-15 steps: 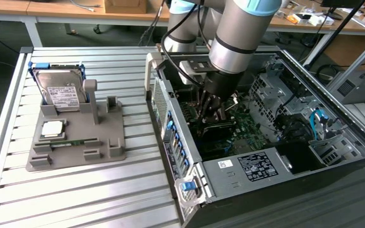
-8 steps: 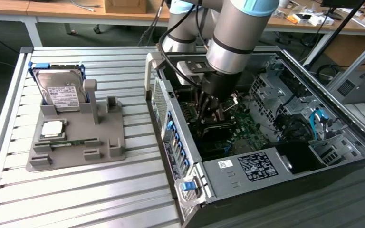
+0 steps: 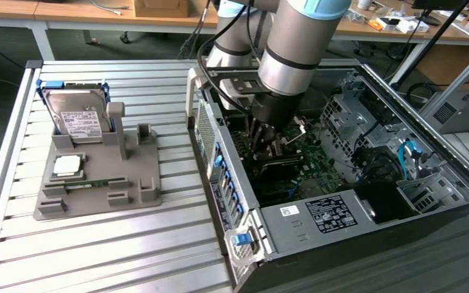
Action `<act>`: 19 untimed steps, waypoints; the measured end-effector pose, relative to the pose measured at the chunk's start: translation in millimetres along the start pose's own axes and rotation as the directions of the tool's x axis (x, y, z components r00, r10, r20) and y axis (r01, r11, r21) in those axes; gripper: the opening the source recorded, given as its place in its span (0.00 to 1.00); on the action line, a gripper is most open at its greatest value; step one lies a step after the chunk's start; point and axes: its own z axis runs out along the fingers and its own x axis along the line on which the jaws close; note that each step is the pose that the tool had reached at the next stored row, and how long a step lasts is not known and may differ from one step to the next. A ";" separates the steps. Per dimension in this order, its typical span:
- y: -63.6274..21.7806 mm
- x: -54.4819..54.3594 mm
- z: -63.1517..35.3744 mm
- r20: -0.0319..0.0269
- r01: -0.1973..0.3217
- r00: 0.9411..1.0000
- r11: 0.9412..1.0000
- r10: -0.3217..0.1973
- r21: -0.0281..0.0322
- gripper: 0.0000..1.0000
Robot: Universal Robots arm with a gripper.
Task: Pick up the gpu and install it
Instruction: 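Press down on the gpu until it lock into place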
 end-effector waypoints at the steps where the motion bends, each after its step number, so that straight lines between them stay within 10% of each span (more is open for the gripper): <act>1: 2.4 0.2 0.4 -0.001 0.000 1.000 1.000 0.000 0.000 0.11; 19: 1.1 1.2 -17.3 0.000 0.002 1.000 1.000 -0.002 -0.002 0.11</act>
